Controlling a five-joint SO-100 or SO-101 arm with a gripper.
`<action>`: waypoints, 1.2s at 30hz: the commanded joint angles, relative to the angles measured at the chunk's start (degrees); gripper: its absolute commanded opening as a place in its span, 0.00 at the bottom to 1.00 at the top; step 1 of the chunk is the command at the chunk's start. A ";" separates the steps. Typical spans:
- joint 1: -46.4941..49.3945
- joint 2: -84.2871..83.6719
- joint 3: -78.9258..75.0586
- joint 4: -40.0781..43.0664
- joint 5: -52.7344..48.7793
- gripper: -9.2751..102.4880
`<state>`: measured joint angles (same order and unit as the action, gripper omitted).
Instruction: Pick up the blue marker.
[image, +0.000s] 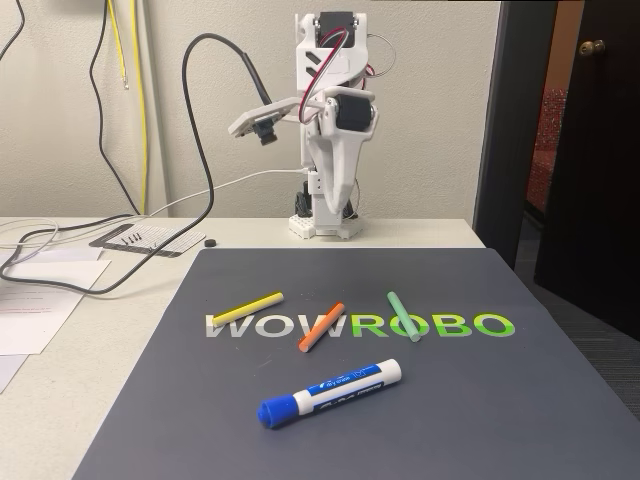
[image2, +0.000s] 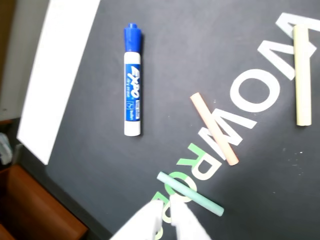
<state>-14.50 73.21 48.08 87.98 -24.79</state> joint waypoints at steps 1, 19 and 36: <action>-0.44 -15.38 -31.29 12.13 -0.88 0.09; -1.32 -44.74 -63.28 11.07 -1.85 0.19; -1.32 -53.70 -61.70 -0.26 -2.46 0.29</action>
<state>-15.64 18.98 -12.66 88.77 -26.46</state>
